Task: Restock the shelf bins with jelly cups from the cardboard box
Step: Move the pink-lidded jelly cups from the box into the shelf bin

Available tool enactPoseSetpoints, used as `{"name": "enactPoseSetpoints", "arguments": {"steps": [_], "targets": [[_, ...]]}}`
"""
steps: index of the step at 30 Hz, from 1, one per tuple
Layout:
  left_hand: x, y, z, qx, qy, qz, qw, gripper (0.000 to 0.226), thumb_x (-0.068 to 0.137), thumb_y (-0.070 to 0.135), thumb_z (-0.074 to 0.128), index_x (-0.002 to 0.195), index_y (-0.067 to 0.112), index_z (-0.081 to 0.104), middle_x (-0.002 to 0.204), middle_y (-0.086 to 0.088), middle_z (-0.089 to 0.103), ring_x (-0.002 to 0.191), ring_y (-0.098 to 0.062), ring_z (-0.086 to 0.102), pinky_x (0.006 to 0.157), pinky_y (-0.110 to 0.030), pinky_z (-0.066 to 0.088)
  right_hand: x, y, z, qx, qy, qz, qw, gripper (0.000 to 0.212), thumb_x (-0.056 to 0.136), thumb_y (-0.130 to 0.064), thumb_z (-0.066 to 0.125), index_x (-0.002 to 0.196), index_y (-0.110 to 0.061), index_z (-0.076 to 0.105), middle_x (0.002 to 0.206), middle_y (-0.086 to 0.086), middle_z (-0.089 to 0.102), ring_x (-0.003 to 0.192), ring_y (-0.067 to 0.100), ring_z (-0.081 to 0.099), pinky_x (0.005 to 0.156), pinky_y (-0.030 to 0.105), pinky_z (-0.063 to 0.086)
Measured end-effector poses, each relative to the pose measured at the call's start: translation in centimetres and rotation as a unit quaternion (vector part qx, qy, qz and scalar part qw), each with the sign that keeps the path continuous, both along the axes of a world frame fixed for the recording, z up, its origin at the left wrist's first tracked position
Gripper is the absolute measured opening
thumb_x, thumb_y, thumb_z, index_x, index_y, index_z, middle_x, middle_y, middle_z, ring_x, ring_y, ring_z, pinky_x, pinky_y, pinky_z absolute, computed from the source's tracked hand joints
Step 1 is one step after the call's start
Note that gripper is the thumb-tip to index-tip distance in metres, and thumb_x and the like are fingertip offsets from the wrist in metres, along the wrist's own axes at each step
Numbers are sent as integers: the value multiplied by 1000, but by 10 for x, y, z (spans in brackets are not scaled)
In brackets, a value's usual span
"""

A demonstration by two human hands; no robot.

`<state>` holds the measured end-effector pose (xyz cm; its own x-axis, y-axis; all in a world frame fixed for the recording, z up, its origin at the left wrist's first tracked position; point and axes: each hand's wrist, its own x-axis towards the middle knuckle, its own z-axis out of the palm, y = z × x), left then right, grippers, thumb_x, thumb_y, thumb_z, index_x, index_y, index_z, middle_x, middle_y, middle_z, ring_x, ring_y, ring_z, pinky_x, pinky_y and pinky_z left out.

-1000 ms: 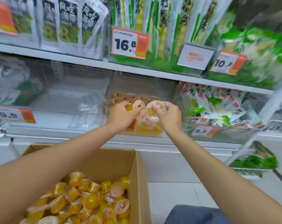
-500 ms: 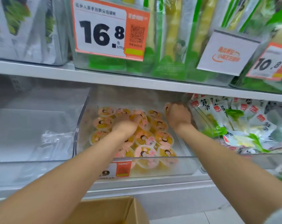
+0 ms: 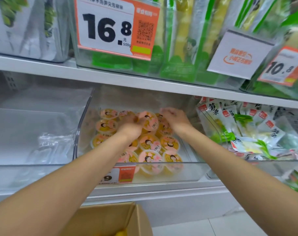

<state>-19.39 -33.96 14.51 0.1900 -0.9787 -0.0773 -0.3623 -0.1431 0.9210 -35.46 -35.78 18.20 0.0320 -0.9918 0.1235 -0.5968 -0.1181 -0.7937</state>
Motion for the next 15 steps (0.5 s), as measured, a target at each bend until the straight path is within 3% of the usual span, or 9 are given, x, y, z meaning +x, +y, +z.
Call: {"name": "enactPoseSetpoints", "arguments": {"steps": [2, 4, 6, 8, 10, 12, 15], "targets": [[-1, 2, 1, -12, 93, -12, 996, 38, 90, 40, 60, 115, 10, 63, 102, -8, 69, 93, -30, 70, 90, -45, 55, 4, 17, 3, 63, -53, 62, 995, 8, 90, -26, 65, 94, -21, 70, 65, -12, 64, 62, 9, 56, 57, 26, 46], [-4, 9, 4, -20, 125, -45, 991, 36, 93, 36, 59, 119, 11, 60, 107, -7, 69, 96, -26, 69, 93, -43, 54, 2, 24, 7, 57, -63, 79, 993, 2, 87, -17, 68, 88, -17, 71, 56, -7, 58, 51, 11, 49, 49, 25, 41], [-5, 17, 5, -38, 5, -105, 994, 45, 97, 40, 52, 135, 16, 50, 126, -3, 61, 113, -22, 60, 99, -35, 47, -3, 20, 18, 12, -18, 42, 999, 3, 87, -16, 69, 85, -17, 71, 73, 1, 67, 66, 16, 61, 60, 28, 53], [-6, 22, 3, -59, -229, -154, 959, 55, 96, 50, 45, 145, 25, 40, 150, 0, 41, 137, -23, 38, 112, -37, 31, -11, 10, 28, -53, 183, -6, 982, 13, 90, -21, 61, 95, -15, 71, 98, 8, 71, 90, 25, 67, 80, 35, 56], [-6, 23, -2, -27, -370, -186, 910, 60, 95, 54, 43, 149, 31, 31, 160, 2, 19, 148, -24, 10, 120, -45, 8, -19, 4, 33, -91, 332, -49, 938, 24, 93, -21, 52, 109, -12, 67, 107, 13, 70, 97, 31, 66, 82, 37, 55], [-7, 20, -5, 25, -411, -201, 889, 64, 94, 54, 44, 151, 32, 25, 162, 2, 11, 149, -24, -1, 119, -50, 0, -24, 2, 30, -98, 404, -58, 908, 26, 91, -15, 48, 111, -11, 64, 106, 17, 69, 96, 35, 65, 76, 36, 53], [-6, 18, -6, 42, -407, -214, 887, 67, 94, 53, 47, 152, 32, 22, 162, 1, 7, 149, -25, -1, 119, -52, 1, -26, -1, 15, -84, 485, -53, 869, 26, 90, -9, 47, 112, -9, 61, 107, 17, 67, 98, 36, 64, 70, 34, 45]]}}
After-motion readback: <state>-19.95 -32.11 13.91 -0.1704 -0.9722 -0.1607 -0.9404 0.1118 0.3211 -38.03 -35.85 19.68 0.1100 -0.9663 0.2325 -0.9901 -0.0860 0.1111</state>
